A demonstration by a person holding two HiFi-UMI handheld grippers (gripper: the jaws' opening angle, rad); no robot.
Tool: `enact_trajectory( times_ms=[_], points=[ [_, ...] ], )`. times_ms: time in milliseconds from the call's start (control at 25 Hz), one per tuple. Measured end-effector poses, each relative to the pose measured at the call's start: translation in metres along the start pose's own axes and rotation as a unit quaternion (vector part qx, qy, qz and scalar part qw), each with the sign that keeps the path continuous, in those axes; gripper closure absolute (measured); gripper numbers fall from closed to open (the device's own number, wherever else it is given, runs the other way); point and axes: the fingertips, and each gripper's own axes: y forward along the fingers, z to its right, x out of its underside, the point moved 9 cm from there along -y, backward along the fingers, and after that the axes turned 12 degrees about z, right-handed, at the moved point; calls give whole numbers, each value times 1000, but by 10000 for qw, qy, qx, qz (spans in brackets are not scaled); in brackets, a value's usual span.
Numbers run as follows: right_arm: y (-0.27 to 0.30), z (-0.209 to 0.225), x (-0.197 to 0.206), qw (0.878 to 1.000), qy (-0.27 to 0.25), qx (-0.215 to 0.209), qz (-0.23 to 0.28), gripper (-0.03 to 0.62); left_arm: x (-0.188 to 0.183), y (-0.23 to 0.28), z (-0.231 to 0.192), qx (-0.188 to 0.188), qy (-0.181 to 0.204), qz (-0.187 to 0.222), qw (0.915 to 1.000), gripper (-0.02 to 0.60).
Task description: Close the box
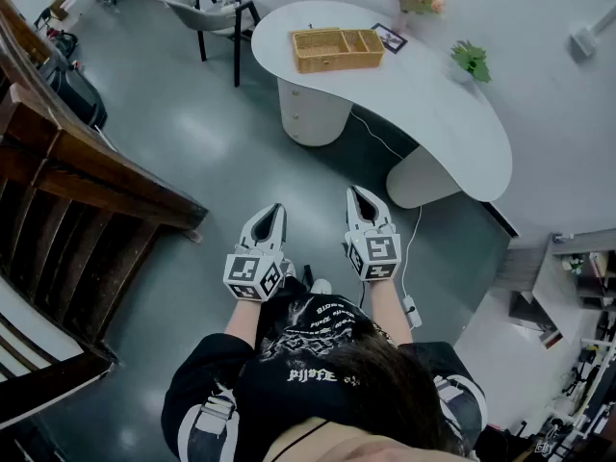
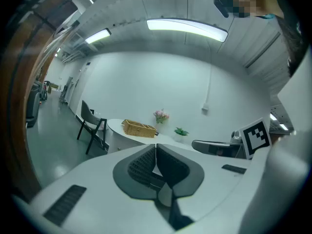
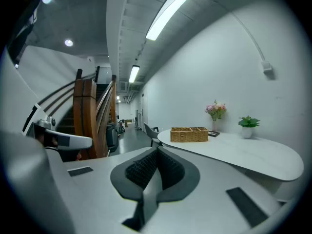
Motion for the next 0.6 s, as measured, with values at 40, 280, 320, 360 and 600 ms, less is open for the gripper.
enact_trajectory(
  times_ms=[40, 280, 320, 360, 600],
  points=[
    [-2, -2, 0, 10000, 3, -3, 14, 569, -1, -2, -1, -7, 21, 18, 10000, 554],
    [-6, -11, -4, 9998, 148, 82, 142, 569, -7, -7, -9, -8, -14, 119, 9999, 554],
    [-4, -12, -6, 9997, 150, 108, 182, 569, -7, -6, -12, 40, -9, 109, 9999, 554],
    [-2, -14, -8, 9996, 124, 136, 218, 569, -8, -4, -15, 89, -13, 98, 9999, 554],
    [13, -27, -8, 9990, 111, 285, 314, 569, -11, 4, -41, 275, 5, 42, 9996, 552]
  ],
)
